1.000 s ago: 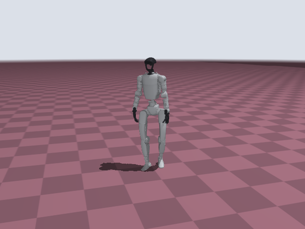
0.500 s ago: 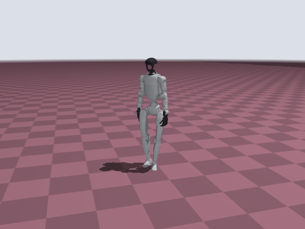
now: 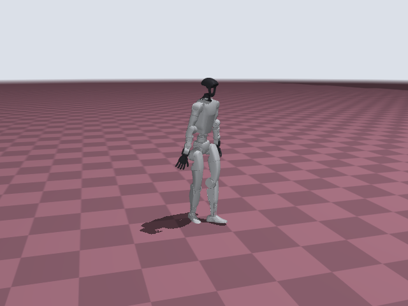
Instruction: In place motions
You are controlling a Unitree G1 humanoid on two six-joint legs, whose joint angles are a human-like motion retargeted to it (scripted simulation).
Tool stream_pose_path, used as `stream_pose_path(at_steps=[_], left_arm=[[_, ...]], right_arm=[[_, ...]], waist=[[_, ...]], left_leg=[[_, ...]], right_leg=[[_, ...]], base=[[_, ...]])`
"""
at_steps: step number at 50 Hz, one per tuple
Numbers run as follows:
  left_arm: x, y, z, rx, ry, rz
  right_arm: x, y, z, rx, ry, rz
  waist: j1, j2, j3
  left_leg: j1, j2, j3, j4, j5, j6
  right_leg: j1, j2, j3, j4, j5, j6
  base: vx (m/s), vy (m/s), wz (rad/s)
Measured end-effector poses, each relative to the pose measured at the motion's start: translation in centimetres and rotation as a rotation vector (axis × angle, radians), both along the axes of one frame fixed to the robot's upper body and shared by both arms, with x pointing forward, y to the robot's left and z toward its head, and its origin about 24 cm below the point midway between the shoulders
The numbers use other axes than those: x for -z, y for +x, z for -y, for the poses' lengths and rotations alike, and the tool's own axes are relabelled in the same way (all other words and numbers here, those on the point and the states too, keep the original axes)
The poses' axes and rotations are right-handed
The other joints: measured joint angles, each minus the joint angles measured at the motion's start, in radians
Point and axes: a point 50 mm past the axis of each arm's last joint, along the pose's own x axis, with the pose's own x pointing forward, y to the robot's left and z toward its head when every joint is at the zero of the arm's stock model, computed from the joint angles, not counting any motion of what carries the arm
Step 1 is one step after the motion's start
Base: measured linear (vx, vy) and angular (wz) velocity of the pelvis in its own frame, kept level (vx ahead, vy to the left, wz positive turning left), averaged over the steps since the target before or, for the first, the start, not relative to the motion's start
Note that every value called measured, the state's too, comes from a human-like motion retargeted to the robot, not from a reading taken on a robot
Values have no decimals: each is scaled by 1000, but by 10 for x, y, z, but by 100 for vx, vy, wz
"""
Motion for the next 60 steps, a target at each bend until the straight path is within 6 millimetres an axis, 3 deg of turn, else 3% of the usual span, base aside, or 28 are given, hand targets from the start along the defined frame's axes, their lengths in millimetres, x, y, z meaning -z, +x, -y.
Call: stream_pose_path(at_steps=[5, 10, 13, 15, 18, 22, 25, 28, 33, 37, 40, 42, 45, 48, 52, 55, 58, 60], left_arm=[[3, -31, 3, -57, -25, -85], [2, -66, 0, -88, -6, -193], [1, -90, 6, -135, -11, -261], [1, -105, 13, -183, -22, -299], [0, -122, 30, -290, -56, -338], [1, -131, 63, -520, -158, -351], [2, -125, 77, -697, -222, -308], [3, -122, 74, -771, -217, -273], [3, -122, 51, -697, -134, -270], [4, -107, 37, -586, -95, -235], [6, -91, 32, -501, -102, -196], [7, -76, 28, -428, -103, -164], [6, -43, 19, -276, -98, -89], [3, -9, 10, -129, -83, -1], [-3, 20, 4, -3, -72, 92], [-5, 29, 4, 43, -61, 138], [-3, 22, 8, 48, -56, 118], [-1, 14, 9, 39, -59, 85]], right_arm=[[-2, -26, 3, 36, -67, -107], [4, -25, -15, 37, -29, -104], [9, -14, -30, 28, 13, -56], [11, -3, -40, 19, 47, -16], [13, 19, -54, 1, 109, 46], [13, 43, -69, -16, 170, 134], [12, 58, -79, -16, 208, 202], [11, 68, -87, -24, 257, 219], [10, 72, -92, -72, 298, 173], [9, 76, -86, -110, 281, 186], [10, 68, -78, -99, 240, 189], [12, 57, -75, -50, 211, 174], [15, 38, -74, 69, 190, 125], [16, 17, -76, 172, 210, 40], [18, -5, -84, 210, 235, -44], [18, -11, -88, 209, 222, -52], [19, -10, -90, 182, 235, -52], [19, -4, -92, 149, 255, -47]], waist=[[-79, 9, -52], [-109, -22, -84], [-109, -45, -107], [-103, -50, -117], [-98, -47, -128], [-68, -61, -131], [-28, -77, -123], [10, -102, -126], [50, -139, -135], [39, -99, -117], [-42, -12, -138], [-123, 18, -151], [-184, 45, -133], [-195, 43, -112], [-237, 29, -100], [-260, 2, -81], [-260, -28, -67], [-206, -45, -71]], left_leg=[[54, 136, 530, 32, -82, 2], [91, 193, 651, 99, -127, 49], [136, 217, 755, 104, -147, 58], [179, 228, 842, 89, -138, 30], [220, 216, 936, 36, -39, 17], [192, 178, 810, 25, -17, 33], [206, 157, 783, 20, -30, 23], [212, 136, 766, 19, -44, 9], [215, 97, 726, 2, -71, 12], [219, 105, 639, -11, -105, 49], [196, 177, 562, 7, -110, 49], [172, 193, 518, 22, -102, 49], [151, 201, 449, 39, -86, 56], [150, 205, 414, 48, -74, 58], [154, 178, 313, 46, -62, 64], [178, 142, 259, 42, -59, 68], [212, 107, 233, 30, -59, 70], [222, 105, 276, 15, -62, 66]], right_leg=[[45, -44, -310, -43, -6, 59], [103, -62, -523, -89, 6, 108], [125, -71, -612, -99, 15, 134], [140, -69, -659, -100, 19, 146], [164, -55, -717, -99, 29, 161], [200, -49, -762, -112, 49, 171], [227, -52, -780, -115, 61, 173], [240, -57, -778, -118, 61, 174], [261, -64, -797, -131, 111, 171], [281, -73, -719, -35, 235, 138], [220, -119, -593, 198, 291, 28], [107, -148, -426, 369, 213, 79], [-38, -47, -147, 458, 106, 144], [-89, 8, -43, 421, 39, 113], [-151, 77, 108, 281, -44, 65], [-166, 98, 211, 129, -64, 1], [-148, 83, 189, 0, 22, -95], [-140, 58, 183, 19, 26, -70]], base=[[43, -9, 366], [47, -18, 278], [50, -21, 208], [40, -21, 161], [49, -23, 140], [47, -26, 96], [45, -28, 56], [42, -29, 35], [35, -35, 27], [24, -35, 53], [24, -32, 152], [14, -34, 220], [1, -35, 175], [2, -32, 121], [7, -27, 135], [3, -18, 105], [3, -9, 46], [-2, -5, -44]])
